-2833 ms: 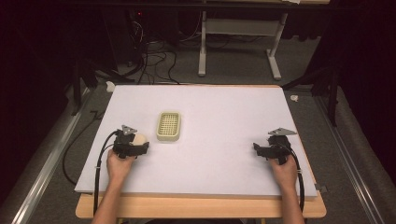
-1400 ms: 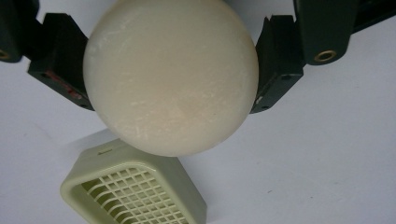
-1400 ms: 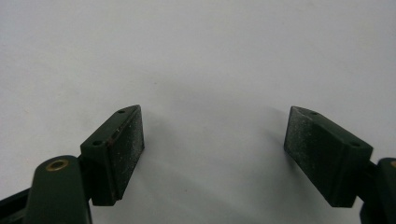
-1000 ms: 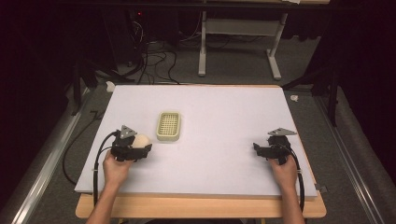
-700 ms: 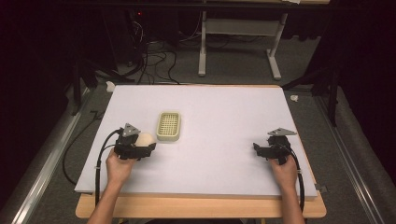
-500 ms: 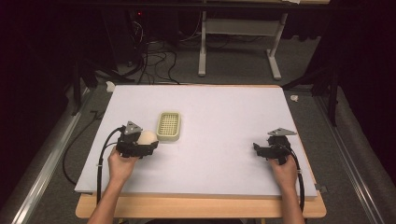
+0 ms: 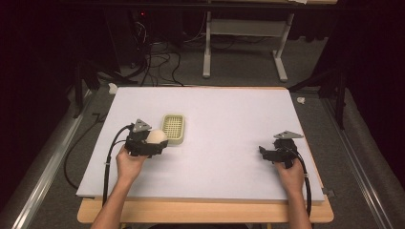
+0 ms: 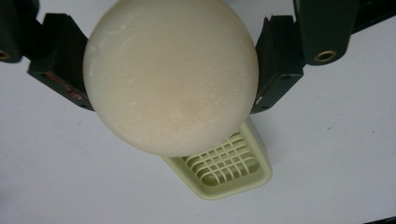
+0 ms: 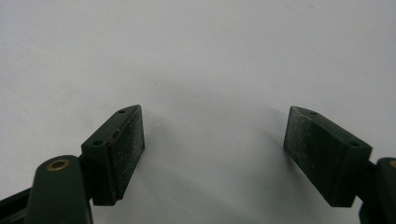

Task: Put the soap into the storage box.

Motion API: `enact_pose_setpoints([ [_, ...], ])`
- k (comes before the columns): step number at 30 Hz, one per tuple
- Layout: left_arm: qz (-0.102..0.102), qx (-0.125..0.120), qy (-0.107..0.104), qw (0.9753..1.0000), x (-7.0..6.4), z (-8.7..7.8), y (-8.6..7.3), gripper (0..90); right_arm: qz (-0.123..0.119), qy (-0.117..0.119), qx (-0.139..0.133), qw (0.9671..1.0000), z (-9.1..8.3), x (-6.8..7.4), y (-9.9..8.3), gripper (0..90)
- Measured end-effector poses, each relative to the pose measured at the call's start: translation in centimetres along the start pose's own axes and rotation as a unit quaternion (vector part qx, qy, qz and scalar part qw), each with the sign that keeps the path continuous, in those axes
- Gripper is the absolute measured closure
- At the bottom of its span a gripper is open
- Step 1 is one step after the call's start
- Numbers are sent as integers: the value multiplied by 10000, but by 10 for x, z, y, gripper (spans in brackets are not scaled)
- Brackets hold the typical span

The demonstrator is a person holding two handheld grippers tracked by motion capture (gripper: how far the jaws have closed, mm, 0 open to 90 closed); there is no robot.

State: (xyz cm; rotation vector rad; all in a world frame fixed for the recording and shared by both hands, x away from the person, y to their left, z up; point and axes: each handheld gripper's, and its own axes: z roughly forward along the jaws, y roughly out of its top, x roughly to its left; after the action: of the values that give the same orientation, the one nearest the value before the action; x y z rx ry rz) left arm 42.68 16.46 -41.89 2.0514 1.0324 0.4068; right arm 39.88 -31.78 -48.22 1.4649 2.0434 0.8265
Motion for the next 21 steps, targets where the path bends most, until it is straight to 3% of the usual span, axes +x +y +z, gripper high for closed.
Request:
enact_pose_setpoints([
  [4,50,11,-11,10000,-2,2,6,245,0,0,0,10000,0,0,0,209],
  [9,-48,-31,-127,9999,-1,5,11,245,1,0,-1,10000,0,0,0,209],
  [21,-165,-8,-149,9998,3,16,23,245,1,3,-3,10000,0,0,0,209],
])
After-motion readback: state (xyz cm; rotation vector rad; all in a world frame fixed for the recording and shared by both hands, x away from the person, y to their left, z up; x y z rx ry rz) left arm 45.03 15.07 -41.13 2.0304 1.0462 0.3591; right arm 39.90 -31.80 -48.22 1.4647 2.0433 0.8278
